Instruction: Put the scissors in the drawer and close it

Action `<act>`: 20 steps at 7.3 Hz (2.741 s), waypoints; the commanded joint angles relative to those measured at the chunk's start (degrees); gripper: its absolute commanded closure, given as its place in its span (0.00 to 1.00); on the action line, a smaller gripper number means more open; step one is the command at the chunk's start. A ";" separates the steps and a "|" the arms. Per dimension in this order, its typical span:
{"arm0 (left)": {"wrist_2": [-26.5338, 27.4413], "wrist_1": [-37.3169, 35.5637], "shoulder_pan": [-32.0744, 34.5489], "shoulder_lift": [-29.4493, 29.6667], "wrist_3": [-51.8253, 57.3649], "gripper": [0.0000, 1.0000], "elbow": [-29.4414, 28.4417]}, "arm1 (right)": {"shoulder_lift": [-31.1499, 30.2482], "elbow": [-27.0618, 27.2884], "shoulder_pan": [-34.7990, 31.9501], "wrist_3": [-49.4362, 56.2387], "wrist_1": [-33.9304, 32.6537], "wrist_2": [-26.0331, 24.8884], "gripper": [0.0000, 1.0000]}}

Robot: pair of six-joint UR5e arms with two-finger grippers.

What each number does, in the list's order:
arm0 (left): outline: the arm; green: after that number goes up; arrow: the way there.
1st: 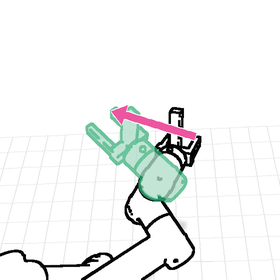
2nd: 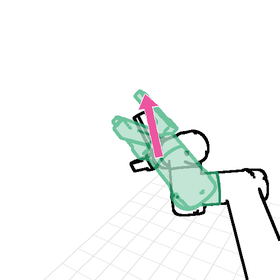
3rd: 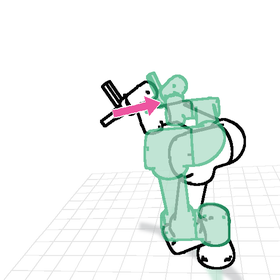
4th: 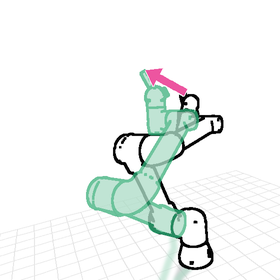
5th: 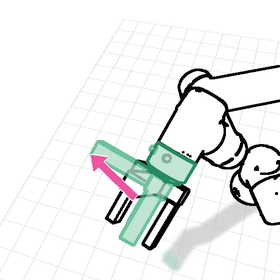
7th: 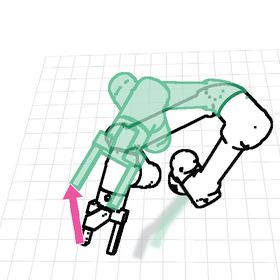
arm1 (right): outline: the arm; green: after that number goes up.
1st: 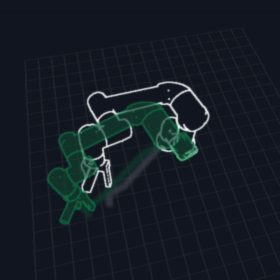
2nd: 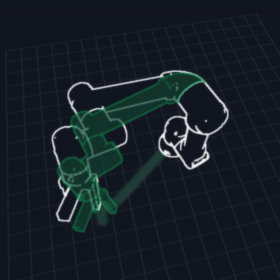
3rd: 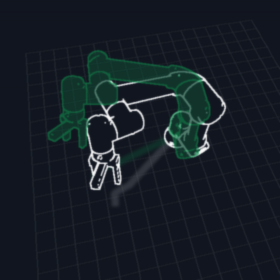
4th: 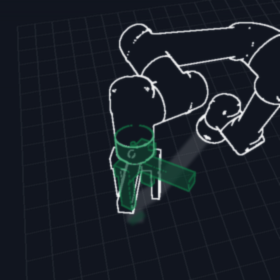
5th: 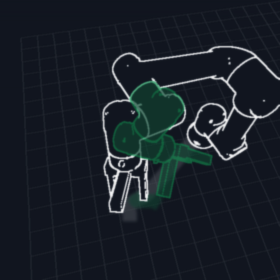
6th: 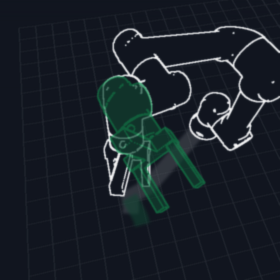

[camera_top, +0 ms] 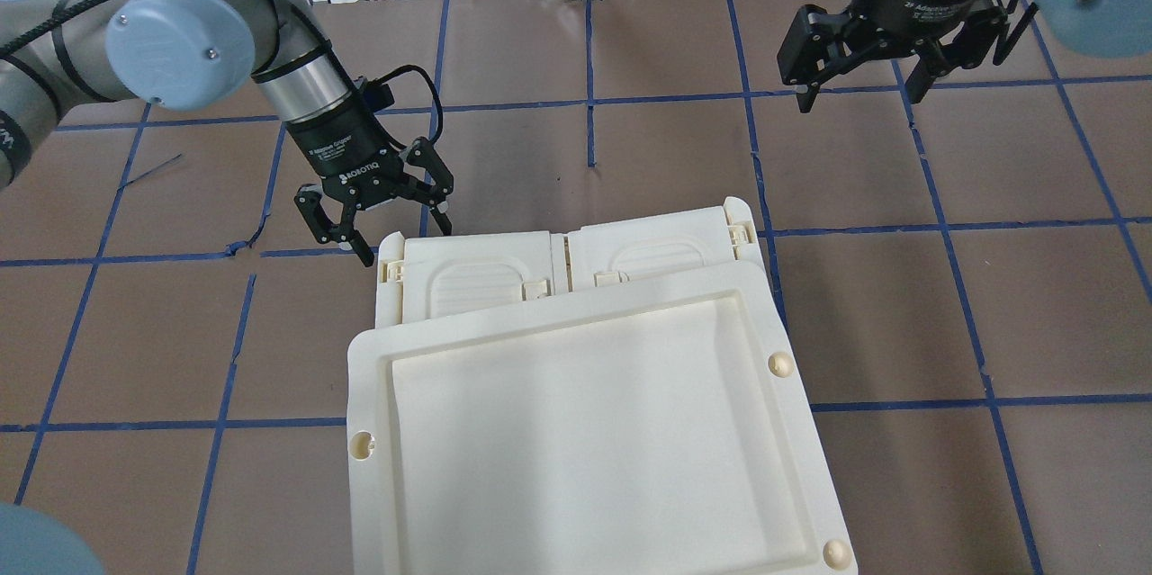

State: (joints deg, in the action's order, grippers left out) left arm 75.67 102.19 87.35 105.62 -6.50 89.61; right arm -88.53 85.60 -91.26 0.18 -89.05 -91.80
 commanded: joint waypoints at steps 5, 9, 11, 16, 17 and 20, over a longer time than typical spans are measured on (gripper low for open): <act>14.24 -12.72 -3.49 -13.93 8.79 0.00 -1.65 | -0.16 0.88 -0.14 0.00 -0.07 0.13 0.00; 13.89 -12.01 -3.06 -15.09 8.79 0.00 -1.37 | -0.07 0.88 0.03 0.00 -0.16 0.13 0.00; 13.89 -11.92 -2.98 -15.09 8.87 0.00 -1.28 | -0.07 0.88 0.03 0.00 -0.16 0.04 0.00; 13.37 -11.83 -3.67 -15.18 8.87 0.00 -1.19 | -0.07 0.88 0.12 0.00 -0.16 0.04 0.00; 13.54 -11.75 -3.50 -15.18 8.87 0.00 -1.19 | -0.07 0.88 0.12 0.00 -0.16 0.04 0.00; 14.68 -8.77 -3.85 -15.18 8.87 0.00 -1.63 | -0.07 0.88 0.21 0.00 -0.16 -0.05 0.00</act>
State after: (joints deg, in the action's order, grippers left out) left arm 89.72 91.83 83.61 90.44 2.37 88.24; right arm -88.59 86.52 -91.09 0.18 -89.21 -91.81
